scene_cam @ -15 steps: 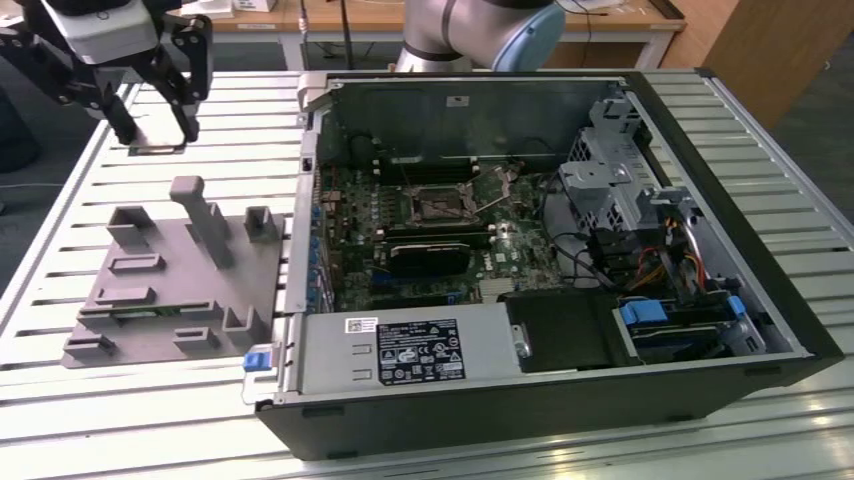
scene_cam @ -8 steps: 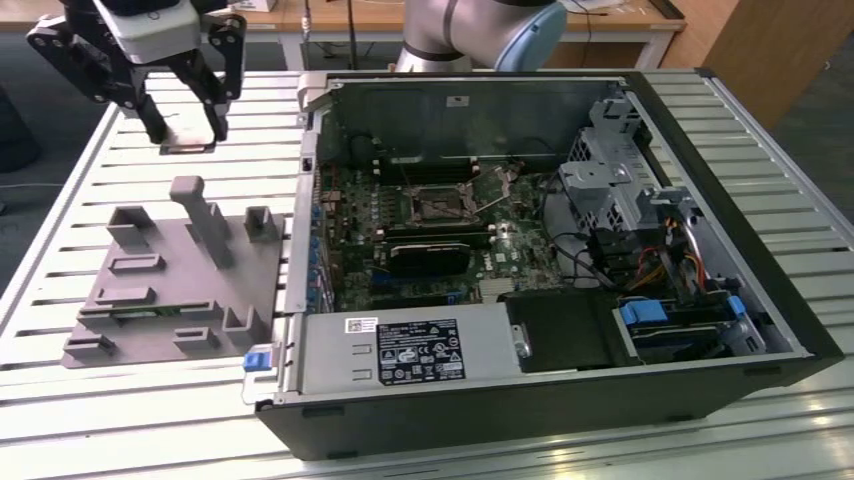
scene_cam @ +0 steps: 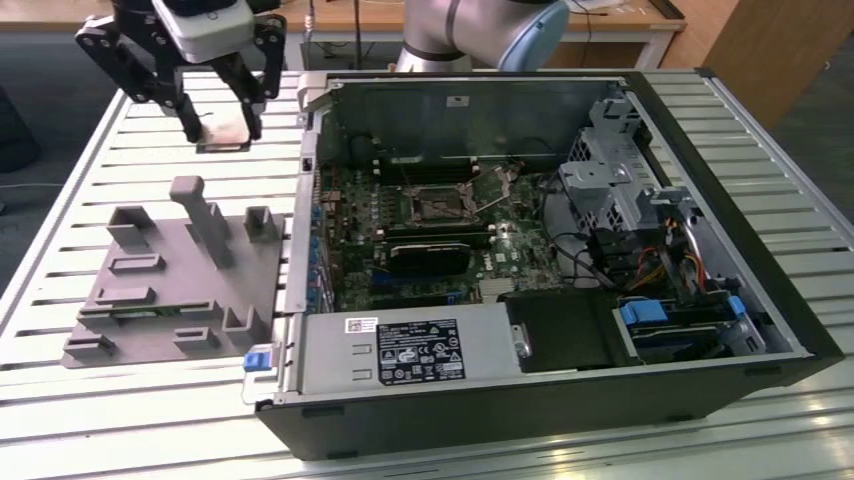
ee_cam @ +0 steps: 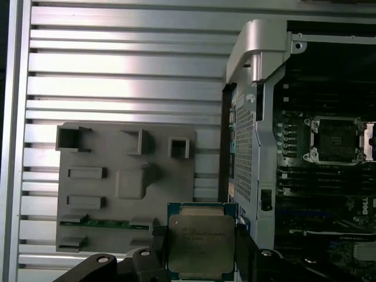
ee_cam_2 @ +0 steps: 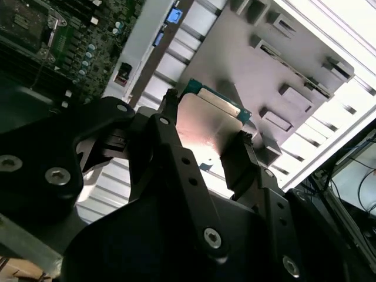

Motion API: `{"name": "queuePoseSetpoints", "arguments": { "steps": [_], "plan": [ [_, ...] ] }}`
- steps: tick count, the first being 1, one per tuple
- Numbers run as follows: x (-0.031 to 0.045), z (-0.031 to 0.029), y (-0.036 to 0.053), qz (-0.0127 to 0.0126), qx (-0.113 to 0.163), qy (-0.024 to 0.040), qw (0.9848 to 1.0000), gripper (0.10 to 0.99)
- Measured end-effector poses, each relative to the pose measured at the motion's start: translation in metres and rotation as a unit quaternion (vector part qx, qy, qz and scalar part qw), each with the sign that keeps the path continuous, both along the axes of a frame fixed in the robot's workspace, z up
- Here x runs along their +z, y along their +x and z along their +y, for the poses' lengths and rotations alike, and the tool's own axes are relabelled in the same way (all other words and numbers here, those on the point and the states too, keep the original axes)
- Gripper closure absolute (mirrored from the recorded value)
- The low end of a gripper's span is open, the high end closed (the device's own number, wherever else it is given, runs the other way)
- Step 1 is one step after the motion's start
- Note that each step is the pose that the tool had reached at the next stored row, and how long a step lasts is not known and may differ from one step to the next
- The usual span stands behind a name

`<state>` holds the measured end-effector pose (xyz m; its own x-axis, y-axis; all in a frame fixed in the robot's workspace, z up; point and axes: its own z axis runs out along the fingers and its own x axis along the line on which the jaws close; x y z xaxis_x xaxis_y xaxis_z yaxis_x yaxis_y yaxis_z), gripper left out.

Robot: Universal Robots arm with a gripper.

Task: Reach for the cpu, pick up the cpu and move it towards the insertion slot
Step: 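Pick up the cpu and move it towards the insertion slot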

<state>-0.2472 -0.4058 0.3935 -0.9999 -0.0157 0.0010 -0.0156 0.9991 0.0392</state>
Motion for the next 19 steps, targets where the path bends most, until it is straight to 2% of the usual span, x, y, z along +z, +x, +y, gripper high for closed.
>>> {"name": "queuePoseSetpoints", "arguments": {
  "steps": [10,19],
  "plan": [
    [-0.0004,0.0019,0.0412,0.0000,0.000,0.0000,1.0000,0.541],
    [-0.0007,0.0073,0.0716,0.0000,0.000,0.0000,1.0000,0.541]
  ]
}}
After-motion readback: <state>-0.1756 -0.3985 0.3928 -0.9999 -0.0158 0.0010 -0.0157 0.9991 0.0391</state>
